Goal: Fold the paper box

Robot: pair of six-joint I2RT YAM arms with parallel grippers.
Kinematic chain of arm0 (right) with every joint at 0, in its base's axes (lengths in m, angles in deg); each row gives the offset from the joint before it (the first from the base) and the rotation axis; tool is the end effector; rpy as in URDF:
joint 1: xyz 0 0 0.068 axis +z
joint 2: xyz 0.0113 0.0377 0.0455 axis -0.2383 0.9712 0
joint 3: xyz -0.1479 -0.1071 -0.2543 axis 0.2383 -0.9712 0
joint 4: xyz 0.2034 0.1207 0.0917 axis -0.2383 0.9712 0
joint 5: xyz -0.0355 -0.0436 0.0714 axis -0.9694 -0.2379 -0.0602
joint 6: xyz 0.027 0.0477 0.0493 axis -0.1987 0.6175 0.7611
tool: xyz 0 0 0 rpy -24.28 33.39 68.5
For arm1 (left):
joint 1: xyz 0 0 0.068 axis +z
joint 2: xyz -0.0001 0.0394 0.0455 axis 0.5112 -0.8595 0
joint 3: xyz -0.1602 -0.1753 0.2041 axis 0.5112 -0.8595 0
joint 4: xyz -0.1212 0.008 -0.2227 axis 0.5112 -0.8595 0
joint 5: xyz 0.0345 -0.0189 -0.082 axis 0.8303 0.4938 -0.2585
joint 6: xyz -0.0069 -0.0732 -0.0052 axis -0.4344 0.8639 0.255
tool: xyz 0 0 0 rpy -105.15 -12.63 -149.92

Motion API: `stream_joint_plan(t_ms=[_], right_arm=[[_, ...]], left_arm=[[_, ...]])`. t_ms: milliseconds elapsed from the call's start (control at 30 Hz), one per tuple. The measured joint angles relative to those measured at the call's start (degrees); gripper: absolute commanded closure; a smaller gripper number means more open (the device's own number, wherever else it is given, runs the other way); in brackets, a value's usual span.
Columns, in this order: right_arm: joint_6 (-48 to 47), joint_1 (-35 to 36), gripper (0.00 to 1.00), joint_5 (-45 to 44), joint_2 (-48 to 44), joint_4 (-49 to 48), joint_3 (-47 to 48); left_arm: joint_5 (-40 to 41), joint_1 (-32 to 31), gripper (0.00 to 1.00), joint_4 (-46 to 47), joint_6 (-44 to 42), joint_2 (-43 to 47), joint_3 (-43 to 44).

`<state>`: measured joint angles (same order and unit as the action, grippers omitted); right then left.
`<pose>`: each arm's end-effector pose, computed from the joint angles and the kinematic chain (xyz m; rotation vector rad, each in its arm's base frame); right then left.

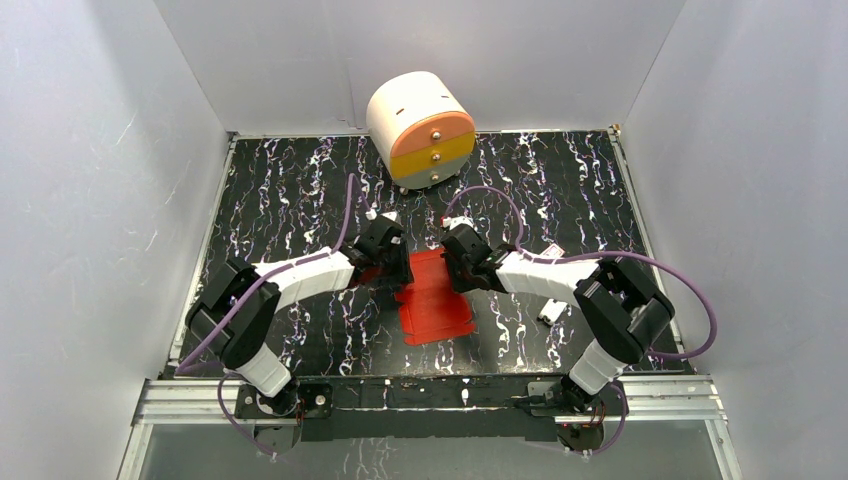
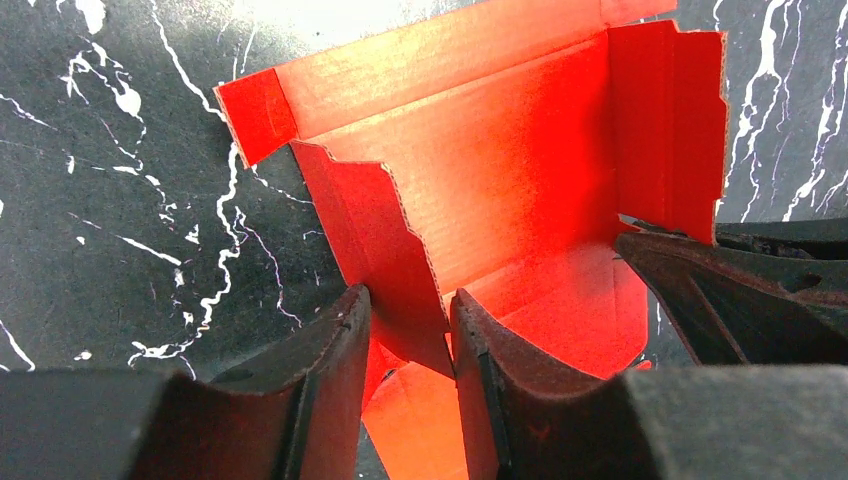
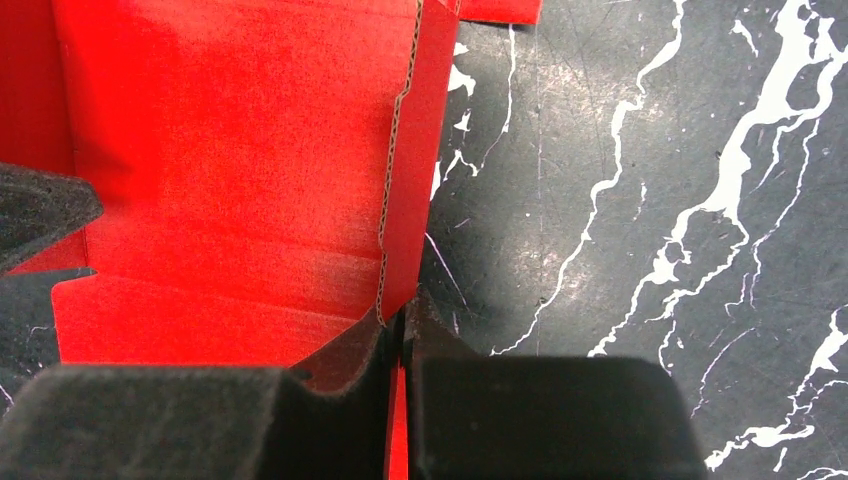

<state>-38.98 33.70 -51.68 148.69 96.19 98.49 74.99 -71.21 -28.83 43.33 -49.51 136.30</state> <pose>0.2310 0.2341 0.1963 -0.4174 2.4569 0.2893 0.2565 -0.2183 0.2073 -0.0118 2.4957 -0.6355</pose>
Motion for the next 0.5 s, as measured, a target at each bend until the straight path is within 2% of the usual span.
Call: stream_joint_plan(t_ms=[167,267,500], right_arm=[[0.81,0.31,0.8,-1.05,-0.09,-0.02,0.0],[1.07,0.5,0.76,-1.42,-1.14,-0.22,-0.15],[1.16,0.79,0.62,-2.45,-6.78,-1.68,-0.63]], left_arm=[[1.14,-0.61,0.59,-0.96,-0.11,0.0,0.46],[2.08,-0.98,0.5,-1.79,-0.39,0.76,0.46],[2.27,0.92,0.41,-2.95,-0.31,6.27,0.13]])
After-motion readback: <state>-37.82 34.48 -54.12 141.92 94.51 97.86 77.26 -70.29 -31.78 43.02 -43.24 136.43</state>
